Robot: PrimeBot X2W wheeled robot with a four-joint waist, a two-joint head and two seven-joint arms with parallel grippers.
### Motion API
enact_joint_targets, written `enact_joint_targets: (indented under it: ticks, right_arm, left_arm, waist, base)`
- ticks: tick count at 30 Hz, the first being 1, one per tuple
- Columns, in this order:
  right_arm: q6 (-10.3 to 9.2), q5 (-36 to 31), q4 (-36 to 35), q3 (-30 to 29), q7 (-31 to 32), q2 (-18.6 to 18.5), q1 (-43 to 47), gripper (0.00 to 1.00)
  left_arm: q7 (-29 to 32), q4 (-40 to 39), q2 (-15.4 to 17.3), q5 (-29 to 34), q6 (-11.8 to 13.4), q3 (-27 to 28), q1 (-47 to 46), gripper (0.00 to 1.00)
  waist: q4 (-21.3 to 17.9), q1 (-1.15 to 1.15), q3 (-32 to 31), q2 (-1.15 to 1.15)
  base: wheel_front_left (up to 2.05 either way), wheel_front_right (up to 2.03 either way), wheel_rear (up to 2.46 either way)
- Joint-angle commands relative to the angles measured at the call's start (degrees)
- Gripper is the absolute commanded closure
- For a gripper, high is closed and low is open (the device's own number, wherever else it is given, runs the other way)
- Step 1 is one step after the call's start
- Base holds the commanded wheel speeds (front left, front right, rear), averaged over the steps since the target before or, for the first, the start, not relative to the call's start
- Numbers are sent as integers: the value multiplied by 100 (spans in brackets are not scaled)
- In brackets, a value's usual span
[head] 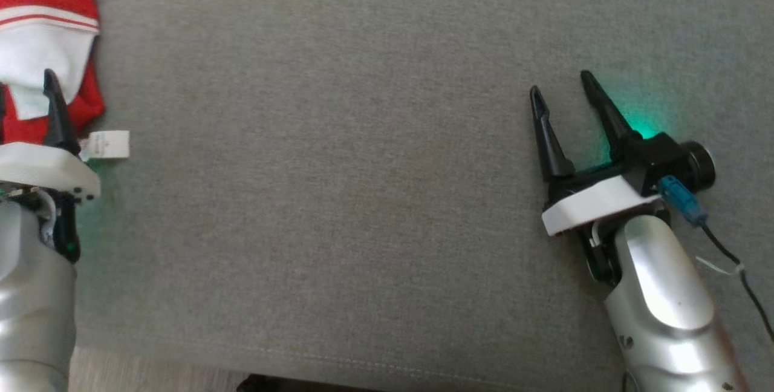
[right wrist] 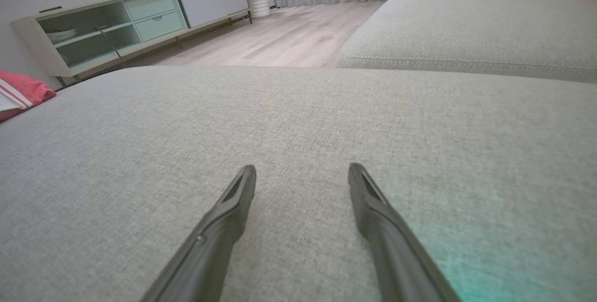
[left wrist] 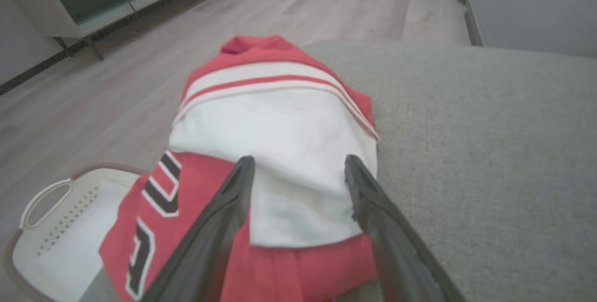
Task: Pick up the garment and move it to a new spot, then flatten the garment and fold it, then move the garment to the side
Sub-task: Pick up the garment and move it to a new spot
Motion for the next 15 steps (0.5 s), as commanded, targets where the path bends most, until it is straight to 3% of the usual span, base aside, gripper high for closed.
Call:
enact_joint_targets:
  ticks: [1,6,7,8,15]
  right_arm:
    - [-5,-48,184,-7,16,-44,15,0]
    - [-5,-95,151,-81,16,-44,-30,0]
    - [-5,-98,157,-93,16,-44,-33,0]
    - [-5,-95,164,-106,16,-44,-36,0]
    - [-5,57,198,-142,16,-44,-7,0]
  left_arm:
    - [35,3,421,-62,11,89,-110,0]
    - [238,866,517,-157,11,-2,-380,0]
    - [216,959,512,-155,11,-18,-409,19]
    - [163,1028,516,-141,16,-40,-433,100]
    - [-235,682,740,56,50,-165,-771,100]
  waist:
    - [-95,0,110,0]
    - [-181,0,208,0]
    - [-189,0,204,0]
    - [-195,0,191,0]
    - [-204,0,-40,0]
  base:
    - [0,0,0]
    - [0,0,0]
    - [0,0,0]
    - [0,0,0]
    - [0,0,0]
